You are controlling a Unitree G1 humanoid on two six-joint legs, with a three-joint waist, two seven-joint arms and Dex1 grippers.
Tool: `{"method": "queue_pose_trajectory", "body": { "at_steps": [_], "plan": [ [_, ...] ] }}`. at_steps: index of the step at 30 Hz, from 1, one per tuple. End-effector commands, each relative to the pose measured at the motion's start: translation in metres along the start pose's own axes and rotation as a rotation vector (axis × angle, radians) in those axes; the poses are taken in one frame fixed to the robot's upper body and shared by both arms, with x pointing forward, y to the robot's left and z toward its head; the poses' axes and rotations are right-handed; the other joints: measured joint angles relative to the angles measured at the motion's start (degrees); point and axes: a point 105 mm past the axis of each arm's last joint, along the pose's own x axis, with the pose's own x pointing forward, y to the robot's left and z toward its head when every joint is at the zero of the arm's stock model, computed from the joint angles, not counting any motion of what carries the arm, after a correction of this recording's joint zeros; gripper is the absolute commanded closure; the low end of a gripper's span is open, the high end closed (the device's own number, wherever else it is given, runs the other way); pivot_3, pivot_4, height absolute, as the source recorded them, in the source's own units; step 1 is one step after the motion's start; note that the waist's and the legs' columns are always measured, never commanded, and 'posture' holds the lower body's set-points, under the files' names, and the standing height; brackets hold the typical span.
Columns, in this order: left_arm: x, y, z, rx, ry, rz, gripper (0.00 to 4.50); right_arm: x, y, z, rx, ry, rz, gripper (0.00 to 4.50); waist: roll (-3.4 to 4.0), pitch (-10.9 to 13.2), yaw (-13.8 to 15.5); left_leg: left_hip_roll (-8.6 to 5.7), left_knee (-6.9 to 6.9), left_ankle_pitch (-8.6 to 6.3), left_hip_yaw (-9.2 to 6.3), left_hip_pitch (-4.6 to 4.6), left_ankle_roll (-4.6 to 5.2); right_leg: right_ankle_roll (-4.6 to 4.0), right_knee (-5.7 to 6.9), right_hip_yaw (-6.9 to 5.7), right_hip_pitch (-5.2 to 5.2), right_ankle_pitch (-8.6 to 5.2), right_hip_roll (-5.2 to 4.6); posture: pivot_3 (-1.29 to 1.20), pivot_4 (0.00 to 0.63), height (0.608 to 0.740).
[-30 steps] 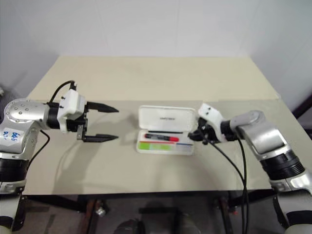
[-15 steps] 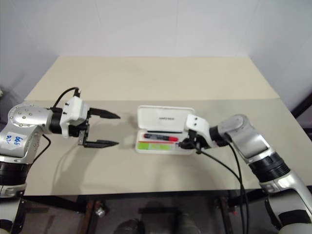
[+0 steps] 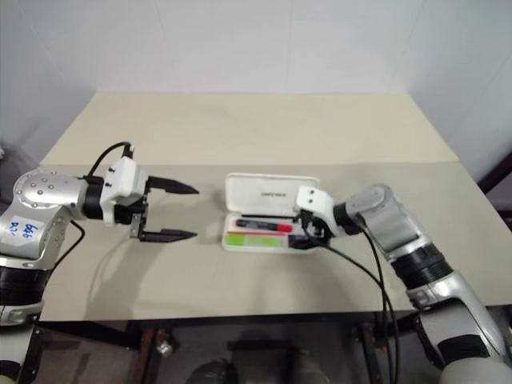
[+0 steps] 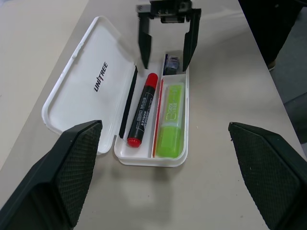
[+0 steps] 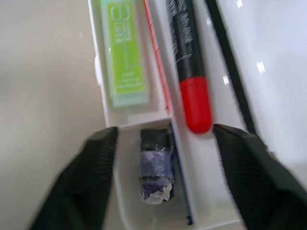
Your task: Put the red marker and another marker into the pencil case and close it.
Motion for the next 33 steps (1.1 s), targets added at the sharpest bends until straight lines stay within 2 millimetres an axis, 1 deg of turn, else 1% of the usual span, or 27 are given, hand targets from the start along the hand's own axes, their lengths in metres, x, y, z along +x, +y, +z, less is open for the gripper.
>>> {"method": "queue_pose_trajectory", "body": {
  "at_steps": [1, 3, 6, 8, 9, 10, 12, 13, 16, 19, 21, 24, 28, 29, 30, 33],
  "plan": [
    [-0.003, 0.001, 0.013, 0.055, -0.015, 0.005, 0.0, -0.01, -0.005, 0.014, -0.029, -0.032, -0.012, 0.01, 0.0, 0.0, 0.0, 0.0, 0.0, 0.0, 0.0, 0.0, 0.0, 0.0, 0.0, 0.0, 0.0, 0.0, 0.0, 0.0, 0.15, 0.74],
    [-0.003, 0.001, 0.013, 0.054, -0.014, 0.007, 0.0, -0.015, -0.004, 0.019, -0.013, -0.064, -0.002, 0.01, 0.0, 0.0, 0.01, 0.0, 0.0, 0.0, 0.0, 0.0, 0.0, 0.0, 0.0, 0.0, 0.0, 0.0, 0.0, 0.0, 0.15, 0.74],
    [-0.004, 0.002, 0.012, 0.044, -0.023, 0.015, 0.0, -0.031, 0.006, 0.033, 0.0, -0.2, 0.055, 0.01, 0.01, 0.01, 0.07, 0.0, 0.0, 0.0, 0.0, -0.01, 0.0, 0.0, 0.0, 0.0, 0.0, 0.0, 0.0, 0.0, 0.15, 0.74],
    [-0.006, 0.002, 0.011, 0.021, -0.041, 0.015, 0.0, -0.045, 0.01, 0.041, 0.013, -0.327, 0.064, 0.01, 0.01, 0.01, 0.16, 0.0, 0.0, 0.0, -0.01, -0.01, 0.0, 0.0, -0.01, -0.01, 0.0, 0.0, 0.0, 0.0, 0.15, 0.74],
    [-0.007, 0.002, 0.011, 0.014, -0.047, 0.014, 0.0, -0.049, 0.011, 0.043, 0.018, -0.362, 0.062, 0.01, 0.01, 0.01, 0.23, 0.0, 0.0, 0.0, -0.02, -0.01, 0.0, 0.0, -0.01, -0.02, 0.01, 0.0, 0.0, 0.0, 0.15, 0.74],
    [-0.009, 0.003, 0.011, -0.002, -0.065, 0.021, 0.0, -0.058, 0.01, 0.047, 0.037, -0.444, 0.044, 0.01, 0.0, 0.0, 0.22, 0.0, 0.0, -0.01, -0.03, -0.01, 0.0, 0.0, -0.03, -0.02, 0.02, 0.0, 0.0, 0.0, 0.15, 0.74],
    [-0.013, 0.005, 0.011, -0.02, -0.085, 0.037, 0.0, -0.07, 0.01, 0.051, 0.054, -0.54, 0.025, 0.01, 0.0, 0.01, 0.23, 0.0, 0.01, -0.01, -0.02, 0.0, 0.01, 0.01, -0.02, -0.01, 0.04, 0.01, -0.02, 0.0, 0.15, 0.74],
    [-0.016, 0.007, 0.008, -0.034, -0.086, 0.051, 0.0, -0.079, 0.011, 0.052, 0.055, -0.606, 0.022, 0.01, 0.0, 0.0, 0.19, 0.0, 0.01, -0.01, -0.01, 0.0, 0.01, 0.01, -0.01, -0.01, 0.04, 0.01, -0.02, 0.0, 0.15, 0.74],
    [-0.024, 0.008, -0.001, -0.052, -0.076, 0.071, 0.0, -0.093, 0.015, 0.046, 0.023, -0.644, 0.003, 0.01, 0.01, 0.0, 0.15, 0.0, 0.01, -0.01, -0.01, 0.05, 0.01, 0.01, 0.01, -0.01, 0.04, 0.01, -0.01, 0.0, 0.15, 0.74],
    [-0.032, 0.011, -0.011, -0.069, -0.06, 0.101, 0.0, -0.103, 0.018, 0.036, -0.008, -0.636, -0.011, 0.01, 0.01, 0.01, -0.02, 0.01, 0.01, -0.03, 0.02, 0.07, 0.04, 0.0, 0.04, 0.01, 0.04, 0.01, 0.0, 0.0, 0.15, 0.74],
    [-0.037, 0.014, -0.016, -0.078, -0.053, 0.119, 0.0, -0.109, 0.019, 0.034, -0.009, -0.641, -0.015, 0.01, 0.01, 0.01, -0.04, 0.02, 0.01, -0.04, 0.02, 0.09, 0.05, 0.0, 0.05, 0.02, 0.04, 0.01, 0.0, 0.0, 0.15, 0.74],
    [-0.045, 0.017, -0.021, -0.087, -0.05, 0.135, 0.0, -0.118, 0.021, 0.036, -0.018, -0.664, -0.017, 0.01, 0.01, 0.01, -0.02, 0.03, 0.01, -0.05, 0.01, 0.09, 0.08, -0.01, 0.07, 0.0, 0.03, 0.01, 0.0, 0.0, 0.15, 0.74],
    [-0.05, 0.023, -0.019, -0.099, -0.105, 0.156, 0.92, -0.118, 0.023, 0.035, -0.061, -0.646, -0.018, 0.0, 0.01, 0.01, 0.07, 0.04, 0.01, -0.08, 0.0, 0.1, 0.12, -0.03, 0.08, 0.0, 0.03, 0.0, -0.01, 0.0, 0.15, 0.74],
    [-0.05, 0.024, -0.017, -0.1, -0.116, 0.157, 1.33, -0.116, 0.024, 0.033, -0.067, -0.636, -0.012, 0.0, 0.01, 0.01, 0.08, 0.03, 0.01, -0.08, 0.01, 0.11, 0.13, -0.03, 0.08, 0.0, 0.04, 0.0, -0.01, 0.0, 0.15, 0.74],
    [-0.049, 0.024, -0.016, -0.099, -0.123, 0.152, 1.56, -0.114, 0.024, 0.031, -0.076, -0.625, -0.013, 0.0, 0.01, 0.01, 0.08, 0.03, 0.01, -0.08, 0.01, 0.1, 0.13, -0.03, 0.07, 0.0, 0.04, 0.0, -0.01, 0.0, 0.15, 0.74],
    [-0.047, 0.023, -0.015, -0.101, -0.129, 0.137, 2.65, -0.111, 0.024, 0.028, -0.094, -0.608, -0.016, 0.0, 0.01, 0.0, 0.13, 0.02, 0.01, -0.08, 0.01, 0.1, 0.12, -0.03, 0.06, 0.0, 0.04, 0.0, -0.03, 0.0, 0.15, 0.74]
  ]
}}
